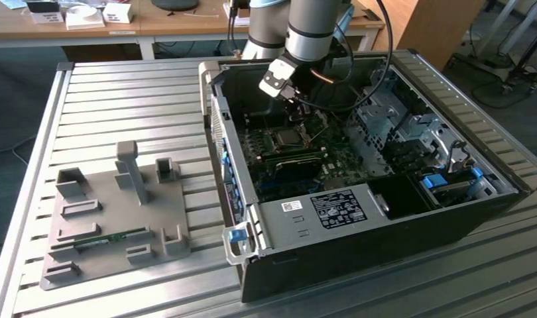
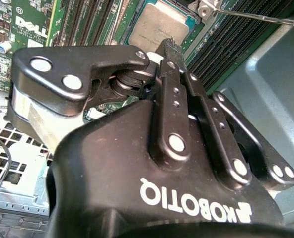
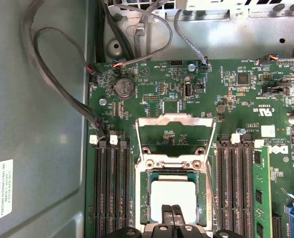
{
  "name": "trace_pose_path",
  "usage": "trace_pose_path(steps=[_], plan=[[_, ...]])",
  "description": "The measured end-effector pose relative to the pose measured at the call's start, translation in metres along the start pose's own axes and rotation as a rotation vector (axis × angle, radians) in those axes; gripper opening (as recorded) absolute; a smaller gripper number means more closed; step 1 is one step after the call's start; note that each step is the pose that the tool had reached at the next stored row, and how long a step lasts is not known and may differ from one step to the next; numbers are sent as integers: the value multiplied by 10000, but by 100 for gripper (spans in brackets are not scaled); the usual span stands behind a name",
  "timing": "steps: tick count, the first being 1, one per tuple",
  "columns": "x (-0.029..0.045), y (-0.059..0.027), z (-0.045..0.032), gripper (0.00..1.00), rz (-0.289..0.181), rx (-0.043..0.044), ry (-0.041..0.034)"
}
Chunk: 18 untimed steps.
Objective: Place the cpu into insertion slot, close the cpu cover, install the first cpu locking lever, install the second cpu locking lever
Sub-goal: 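Close the cpu cover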
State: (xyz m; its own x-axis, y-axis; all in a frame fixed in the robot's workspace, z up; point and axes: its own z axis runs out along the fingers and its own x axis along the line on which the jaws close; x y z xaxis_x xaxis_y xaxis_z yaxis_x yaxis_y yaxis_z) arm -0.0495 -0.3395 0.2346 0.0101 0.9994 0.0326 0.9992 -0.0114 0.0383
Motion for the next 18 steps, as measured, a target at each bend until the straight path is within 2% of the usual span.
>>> trace_pose_path(steps=[18], plan=[[1, 1, -28, 11, 0, 0, 0]])
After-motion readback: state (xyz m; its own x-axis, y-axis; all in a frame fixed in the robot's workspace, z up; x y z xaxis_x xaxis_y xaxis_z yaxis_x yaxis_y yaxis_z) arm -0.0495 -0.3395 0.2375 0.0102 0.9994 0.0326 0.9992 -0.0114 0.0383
